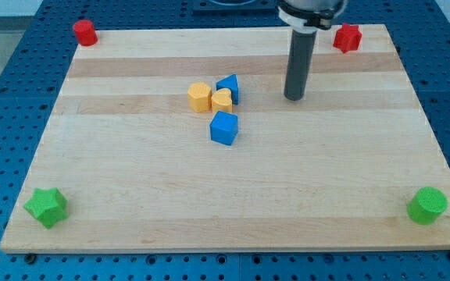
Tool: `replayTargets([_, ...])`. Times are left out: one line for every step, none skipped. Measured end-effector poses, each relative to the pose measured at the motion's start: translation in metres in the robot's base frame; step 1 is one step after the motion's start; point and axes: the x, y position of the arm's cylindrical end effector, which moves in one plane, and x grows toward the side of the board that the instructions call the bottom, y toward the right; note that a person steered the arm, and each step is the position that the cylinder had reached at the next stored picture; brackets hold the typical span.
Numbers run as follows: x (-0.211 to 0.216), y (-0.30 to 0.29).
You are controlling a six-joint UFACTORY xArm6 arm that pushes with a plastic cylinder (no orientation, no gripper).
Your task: Move the arm towards the right center
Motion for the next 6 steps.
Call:
replayTargets([0.018, 0.014])
replayTargets([0.035, 0.032])
replayTargets([0.039, 0.046])
replayTargets([0.041, 0.056])
replayTargets([0.047, 0.068])
replayTargets([0.058, 0.082])
